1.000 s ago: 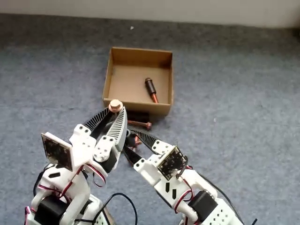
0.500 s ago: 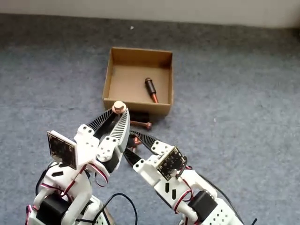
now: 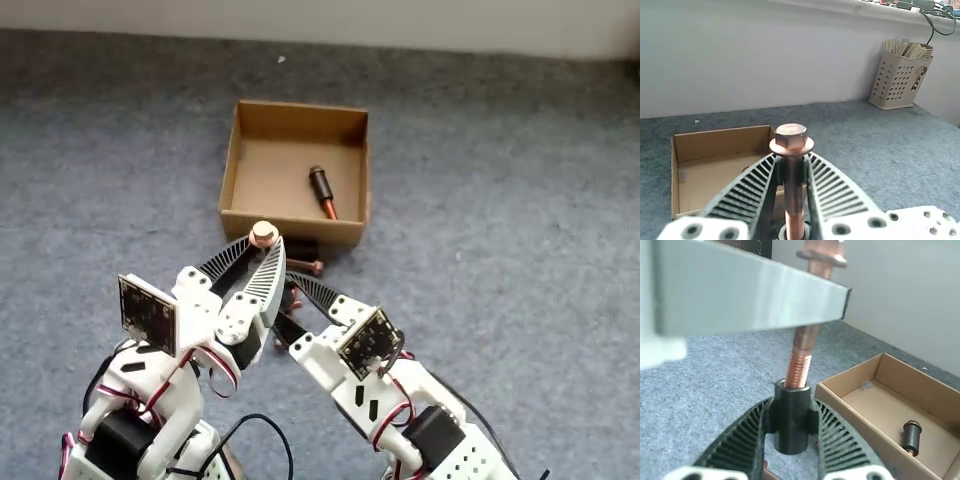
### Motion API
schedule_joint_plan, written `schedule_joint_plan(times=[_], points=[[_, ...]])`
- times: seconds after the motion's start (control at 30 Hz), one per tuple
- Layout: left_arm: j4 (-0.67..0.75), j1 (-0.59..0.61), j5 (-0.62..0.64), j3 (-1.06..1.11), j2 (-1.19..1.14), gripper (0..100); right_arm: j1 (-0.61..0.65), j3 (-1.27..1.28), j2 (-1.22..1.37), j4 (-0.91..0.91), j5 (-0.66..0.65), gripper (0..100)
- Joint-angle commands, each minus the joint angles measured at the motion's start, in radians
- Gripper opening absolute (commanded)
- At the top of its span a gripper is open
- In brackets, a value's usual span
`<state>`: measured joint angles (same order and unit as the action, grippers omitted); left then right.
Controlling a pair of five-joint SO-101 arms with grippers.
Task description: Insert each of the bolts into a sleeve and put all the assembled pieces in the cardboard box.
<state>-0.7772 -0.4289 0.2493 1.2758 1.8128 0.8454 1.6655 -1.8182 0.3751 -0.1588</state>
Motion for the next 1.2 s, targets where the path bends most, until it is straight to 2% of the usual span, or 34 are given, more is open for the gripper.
schedule_joint_plan(times=[0.0, 0.1, 0.3, 0.5, 0.73, 0.97, 1.17], points=[[0.017, -0.010, -0.002, -0.002, 0.008, 1, -0.031, 0.008, -0.019, -0.028, 0.000, 0.6], [0.020, -0.010, -0.002, 0.015, 0.008, 1, -0.033, -0.018, -0.019, -0.028, 0.000, 0.6], [0.021, -0.005, -0.003, 0.050, 0.008, 1, -0.127, -0.048, -0.019, -0.027, 0.006, 0.6], [0.021, -0.010, -0.003, 0.059, 0.007, 1, -0.163, -0.062, -0.019, -0.027, 0.077, 0.6], [0.107, -0.001, -0.003, 0.143, 0.005, 1, -0.153, -0.140, -0.019, 0.051, 0.081, 0.6], [0.109, 0.013, -0.003, 0.143, 0.005, 1, -0.077, -0.176, -0.019, 0.094, 0.072, 0.6], [0.109, 0.025, -0.002, 0.143, 0.005, 1, -0.061, -0.176, -0.019, 0.061, -0.028, 0.6]])
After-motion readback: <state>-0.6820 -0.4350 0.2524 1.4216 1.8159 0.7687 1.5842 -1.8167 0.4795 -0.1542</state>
